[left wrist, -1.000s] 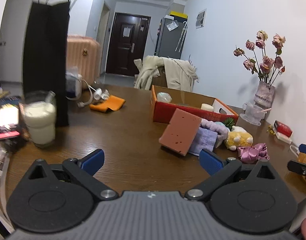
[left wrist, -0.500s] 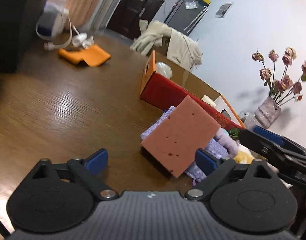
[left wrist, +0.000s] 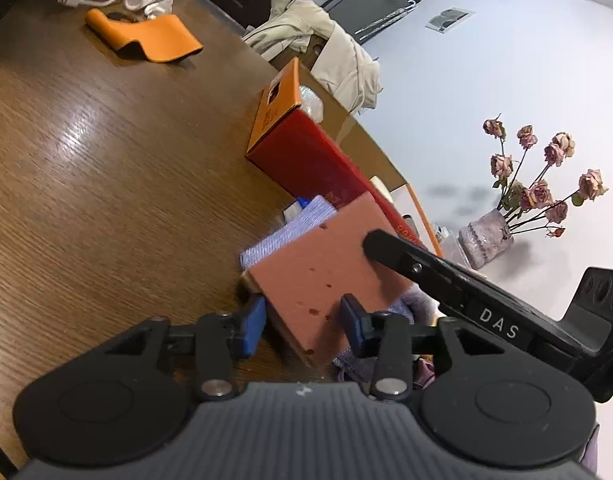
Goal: Organize soft objects
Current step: 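Grasp the pink sponge block with the left tool, right tool steadying it, then carry the pink sponge block into the box and open the left tool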
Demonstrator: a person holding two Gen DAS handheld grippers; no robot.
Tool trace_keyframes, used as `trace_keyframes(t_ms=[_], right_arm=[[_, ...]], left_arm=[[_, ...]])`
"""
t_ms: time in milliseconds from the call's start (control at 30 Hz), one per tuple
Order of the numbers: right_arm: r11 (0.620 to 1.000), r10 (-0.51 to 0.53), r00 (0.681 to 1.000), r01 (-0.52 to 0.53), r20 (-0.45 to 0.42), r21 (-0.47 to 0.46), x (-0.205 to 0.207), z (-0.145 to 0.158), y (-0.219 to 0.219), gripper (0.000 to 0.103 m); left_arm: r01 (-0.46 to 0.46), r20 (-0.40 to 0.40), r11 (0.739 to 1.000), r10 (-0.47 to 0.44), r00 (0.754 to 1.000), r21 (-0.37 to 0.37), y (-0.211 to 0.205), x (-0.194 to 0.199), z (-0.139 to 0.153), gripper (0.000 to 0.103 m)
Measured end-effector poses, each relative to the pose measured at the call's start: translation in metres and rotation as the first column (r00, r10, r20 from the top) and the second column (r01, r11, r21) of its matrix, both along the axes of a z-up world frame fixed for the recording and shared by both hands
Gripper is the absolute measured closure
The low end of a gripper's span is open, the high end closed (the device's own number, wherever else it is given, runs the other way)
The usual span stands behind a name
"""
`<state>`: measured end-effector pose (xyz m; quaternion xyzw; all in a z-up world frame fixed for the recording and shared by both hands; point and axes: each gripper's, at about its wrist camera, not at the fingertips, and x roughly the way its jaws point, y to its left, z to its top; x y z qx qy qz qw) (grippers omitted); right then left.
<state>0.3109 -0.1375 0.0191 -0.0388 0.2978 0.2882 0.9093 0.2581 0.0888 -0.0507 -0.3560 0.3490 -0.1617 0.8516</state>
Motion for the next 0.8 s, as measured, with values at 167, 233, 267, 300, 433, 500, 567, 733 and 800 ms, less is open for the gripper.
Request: trace_keyframes(t_ms=[167, 233, 267, 300, 433, 500, 567, 733, 800], right_arm=[[0.998, -0.029, 0.999, 0.028, 0.016, 0.056, -0.035, 0.021, -0.021, 0.076], [0.995, -0.052, 0.999, 0.050, 0.016, 0.087, -0.056, 0.028, -0.034, 0.077], [0.992, -0.063, 0.998, 0.062, 0.009, 0.108, -0.066, 0.030, -0.041, 0.077], [0.988, -0.076, 0.997, 0.075, -0.001, 0.135, -0.076, 0.032, -0.049, 0.077], [0.969, -0.123, 0.992, 0.128, -0.035, 0.214, -0.121, 0.031, -0.082, 0.078], [0.958, -0.142, 0.988, 0.150, -0.054, 0.243, -0.138, 0.028, -0.096, 0.078], [0.944, -0.160, 0.984, 0.175, -0.074, 0.281, -0.153, 0.026, -0.111, 0.078], [0.925, -0.183, 0.979, 0.201, -0.084, 0.322, -0.172, 0.020, -0.133, 0.078], [0.921, -0.193, 0.978, 0.207, -0.075, 0.330, -0.172, 0.022, -0.138, 0.078]], left_arm=[[0.012, 0.078, 0.999, -0.016, 0.997, 0.049, -0.006, -0.029, 0.032, 0.073], [0.021, 0.110, 0.997, -0.029, 0.993, 0.076, -0.013, -0.045, 0.046, 0.076], [0.028, 0.127, 0.995, -0.040, 0.991, 0.095, -0.017, -0.054, 0.053, 0.077], [0.037, 0.139, 0.993, -0.052, 0.989, 0.112, -0.023, -0.061, 0.059, 0.077], [0.063, 0.162, 0.982, -0.093, 0.982, 0.178, -0.049, -0.093, 0.076, 0.078], [0.076, 0.166, 0.976, -0.111, 0.980, 0.206, -0.063, -0.105, 0.080, 0.078], [0.088, 0.167, 0.968, -0.129, 0.977, 0.234, -0.077, -0.116, 0.085, 0.078], [0.097, 0.164, 0.947, -0.153, 0.975, 0.305, -0.099, -0.129, 0.095, 0.078], [0.104, 0.168, 0.940, -0.166, 0.972, 0.325, -0.107, -0.125, 0.100, 0.078]])
